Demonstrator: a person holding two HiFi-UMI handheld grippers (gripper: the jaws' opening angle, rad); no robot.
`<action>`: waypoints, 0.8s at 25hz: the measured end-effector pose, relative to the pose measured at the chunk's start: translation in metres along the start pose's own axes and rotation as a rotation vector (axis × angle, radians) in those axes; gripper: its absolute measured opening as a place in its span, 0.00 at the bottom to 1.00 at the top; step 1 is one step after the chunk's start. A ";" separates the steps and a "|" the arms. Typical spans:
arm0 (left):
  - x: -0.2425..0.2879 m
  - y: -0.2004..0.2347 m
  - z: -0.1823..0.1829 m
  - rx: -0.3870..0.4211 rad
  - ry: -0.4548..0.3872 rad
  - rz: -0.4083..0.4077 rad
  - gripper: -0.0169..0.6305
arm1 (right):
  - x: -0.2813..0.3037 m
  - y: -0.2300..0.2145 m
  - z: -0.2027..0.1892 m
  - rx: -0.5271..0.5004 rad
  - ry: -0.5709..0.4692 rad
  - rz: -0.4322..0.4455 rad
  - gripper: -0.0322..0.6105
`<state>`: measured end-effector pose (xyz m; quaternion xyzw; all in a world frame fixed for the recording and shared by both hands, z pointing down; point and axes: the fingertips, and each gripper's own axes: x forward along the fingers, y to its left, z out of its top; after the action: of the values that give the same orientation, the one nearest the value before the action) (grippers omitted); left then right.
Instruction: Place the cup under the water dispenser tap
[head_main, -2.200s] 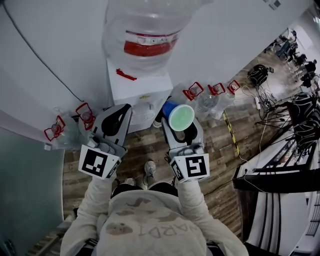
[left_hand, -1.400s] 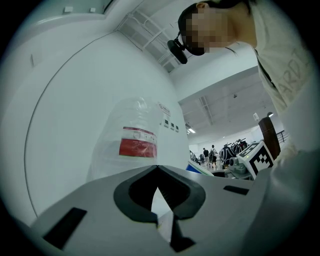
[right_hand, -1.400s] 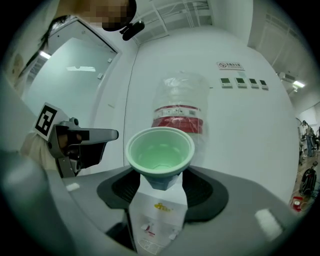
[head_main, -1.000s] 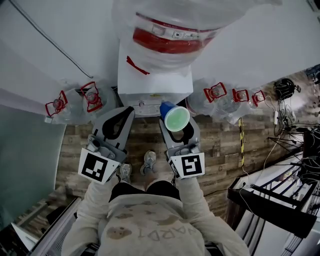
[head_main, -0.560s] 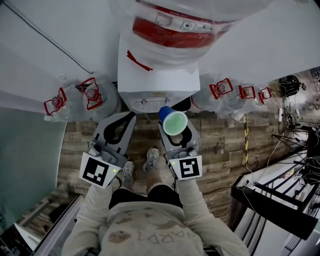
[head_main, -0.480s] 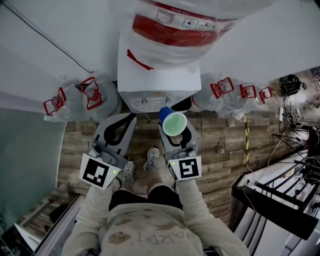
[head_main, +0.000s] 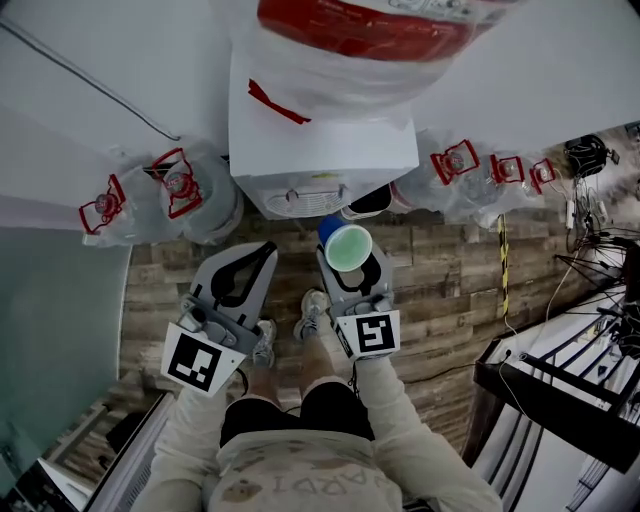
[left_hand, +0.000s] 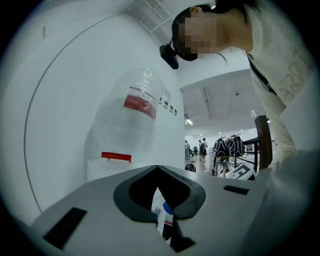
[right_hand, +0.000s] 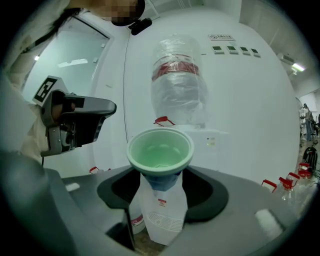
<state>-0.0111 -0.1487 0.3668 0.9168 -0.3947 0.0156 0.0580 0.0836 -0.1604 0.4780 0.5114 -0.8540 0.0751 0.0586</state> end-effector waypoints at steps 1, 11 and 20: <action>-0.001 0.000 -0.006 -0.002 0.002 -0.006 0.03 | 0.002 0.000 -0.007 -0.002 0.005 -0.002 0.46; -0.010 -0.004 -0.059 -0.010 0.043 -0.051 0.04 | 0.021 0.000 -0.078 0.014 0.032 -0.047 0.46; -0.019 -0.001 -0.097 0.000 0.072 -0.082 0.03 | 0.047 -0.009 -0.138 0.023 0.064 -0.090 0.46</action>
<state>-0.0218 -0.1234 0.4614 0.9311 -0.3543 0.0461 0.0729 0.0723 -0.1790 0.6222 0.5474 -0.8269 0.0987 0.0832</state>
